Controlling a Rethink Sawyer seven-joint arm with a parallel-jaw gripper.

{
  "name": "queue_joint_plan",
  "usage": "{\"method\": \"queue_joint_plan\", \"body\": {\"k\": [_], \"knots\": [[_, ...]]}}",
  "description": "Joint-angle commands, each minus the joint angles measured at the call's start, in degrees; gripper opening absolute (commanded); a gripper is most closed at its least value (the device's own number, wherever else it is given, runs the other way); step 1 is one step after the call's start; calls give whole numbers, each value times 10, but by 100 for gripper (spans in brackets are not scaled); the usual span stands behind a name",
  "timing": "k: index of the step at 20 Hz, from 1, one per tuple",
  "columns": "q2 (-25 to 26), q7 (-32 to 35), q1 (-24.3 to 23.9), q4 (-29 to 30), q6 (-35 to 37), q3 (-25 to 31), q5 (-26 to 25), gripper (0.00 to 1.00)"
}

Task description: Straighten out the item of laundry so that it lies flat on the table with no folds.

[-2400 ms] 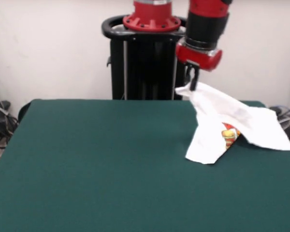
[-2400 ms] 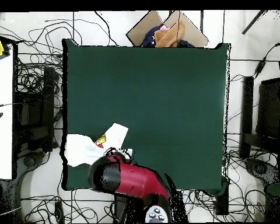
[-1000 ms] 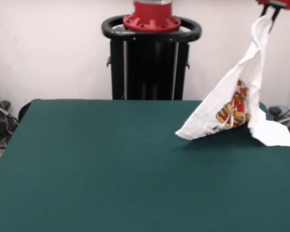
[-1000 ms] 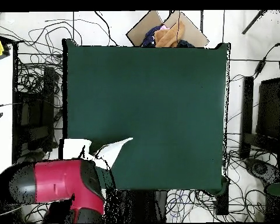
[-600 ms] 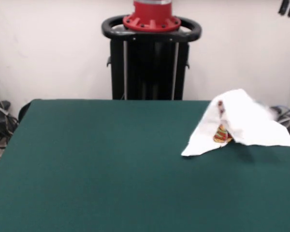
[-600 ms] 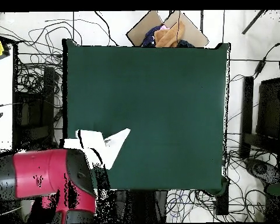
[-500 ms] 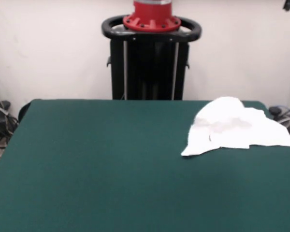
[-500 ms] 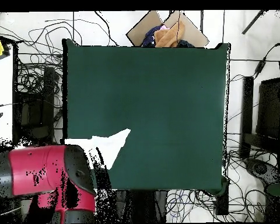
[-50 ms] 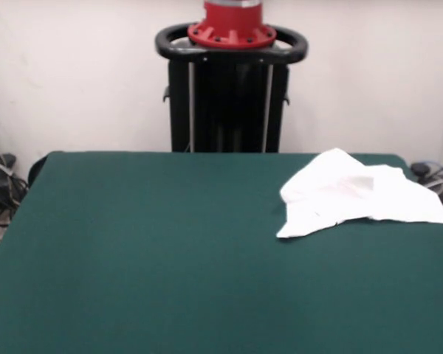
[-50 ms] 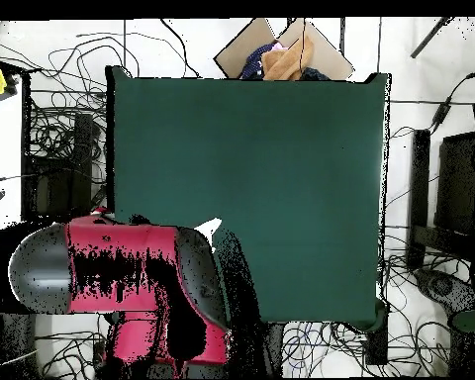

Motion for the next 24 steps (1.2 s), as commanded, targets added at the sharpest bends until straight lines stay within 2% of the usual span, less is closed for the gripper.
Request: {"method": "queue_joint_plan", "body": {"k": [1, 9, 13, 16, 20, 22, 23, 24], "knots": [[45, -6, -41, 87, -155, 22, -58, 0], [107, 48, -51, 155, -346, 34, -102, 0], [137, 57, -57, 176, -400, 46, -96, 0], [159, 55, -81, 200, -466, 83, -92, 0], [182, 55, -89, 207, -489, 108, -87, 0], [180, 50, -112, 222, -500, 139, -85, 0], [179, 48, -123, 230, -506, 155, -85, 100], [181, 50, -123, 233, -510, 160, -85, 100]]}}
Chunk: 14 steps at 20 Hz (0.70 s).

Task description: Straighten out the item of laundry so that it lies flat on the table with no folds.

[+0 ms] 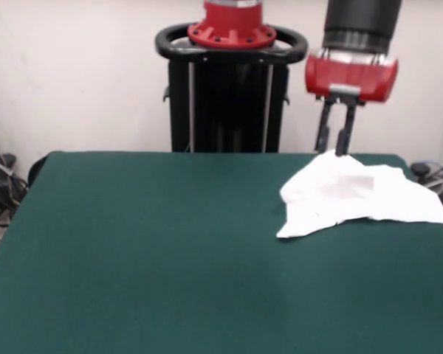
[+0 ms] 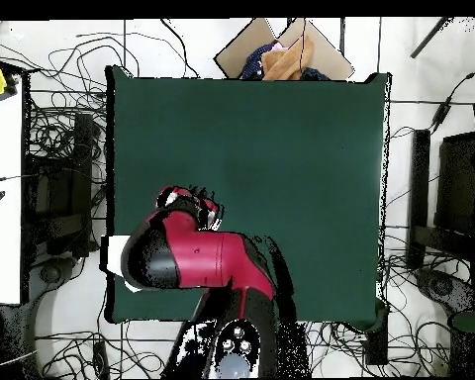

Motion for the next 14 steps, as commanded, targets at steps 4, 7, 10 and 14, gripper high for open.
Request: {"method": "queue_joint_plan", "body": {"k": [4, 7, 10, 14], "knots": [[68, 66, -49, 110, -36, 150, 6, 100], [89, 85, -46, 133, -63, 176, 8, 100], [103, 85, -67, 163, -63, 229, 14, 100], [110, 96, -71, 190, -88, 268, 10, 100]]}}
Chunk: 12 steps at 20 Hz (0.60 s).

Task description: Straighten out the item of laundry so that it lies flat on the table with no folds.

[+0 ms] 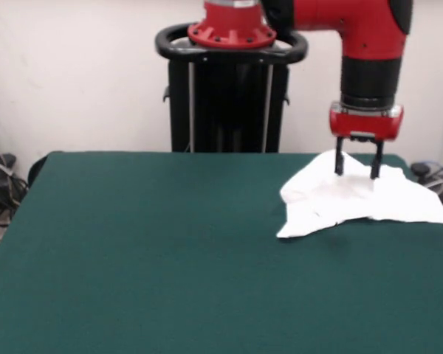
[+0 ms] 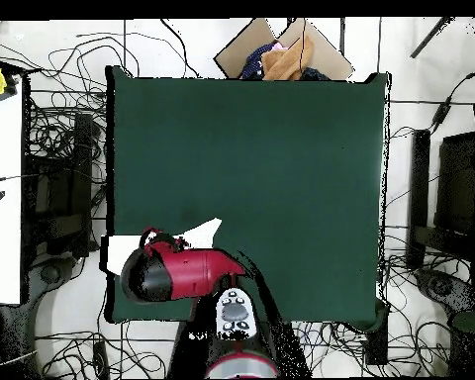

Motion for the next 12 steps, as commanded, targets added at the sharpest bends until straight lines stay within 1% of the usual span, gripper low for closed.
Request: {"method": "queue_joint_plan", "body": {"k": [1, 4, 5, 7, 9, 10, 12], "knots": [[42, 98, -5, 83, -60, 122, 6, 100], [72, 92, 12, 68, -80, 111, 0, 100], [89, 89, 30, 54, -89, 91, -2, 100], [132, 88, 78, 19, -117, 32, 2, 100], [184, 94, 136, -16, -165, -32, 20, 100], [209, 98, 167, -32, -193, -64, 36, 100], [250, 100, 245, -61, -230, -138, 87, 100]]}}
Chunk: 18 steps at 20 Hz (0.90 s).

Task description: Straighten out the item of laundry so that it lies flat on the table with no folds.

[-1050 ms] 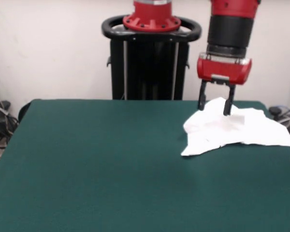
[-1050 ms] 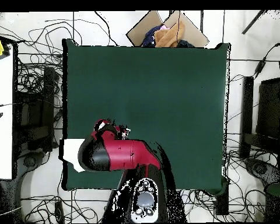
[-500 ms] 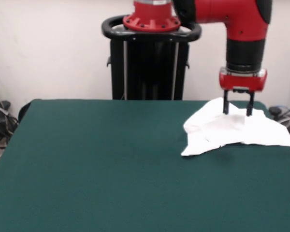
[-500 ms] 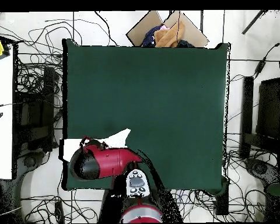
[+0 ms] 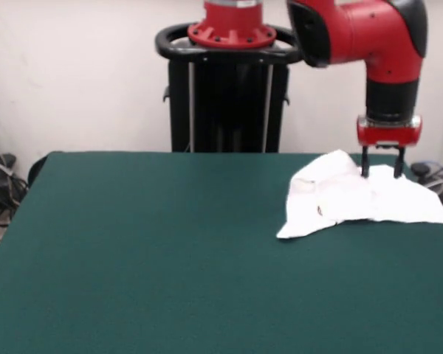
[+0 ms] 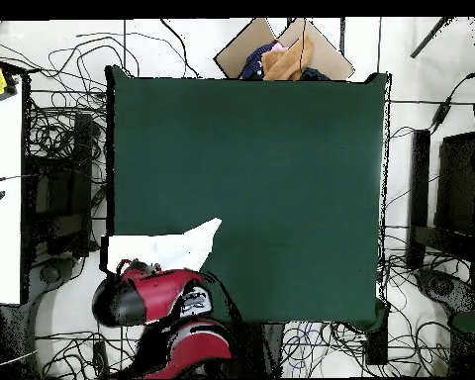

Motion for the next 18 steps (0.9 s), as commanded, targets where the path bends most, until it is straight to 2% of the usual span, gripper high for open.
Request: {"method": "queue_joint_plan", "body": {"k": [1, 3, 8, 15, 18], "knots": [[173, 96, 210, -100, -142, -188, 120, 100], [201, 86, 274, -112, -147, -241, 186, 100], [239, 74, 313, -128, -144, -253, 284, 100], [174, 57, 282, -95, -91, -237, 252, 100], [169, 48, 282, -99, -66, -241, 254, 100]]}}
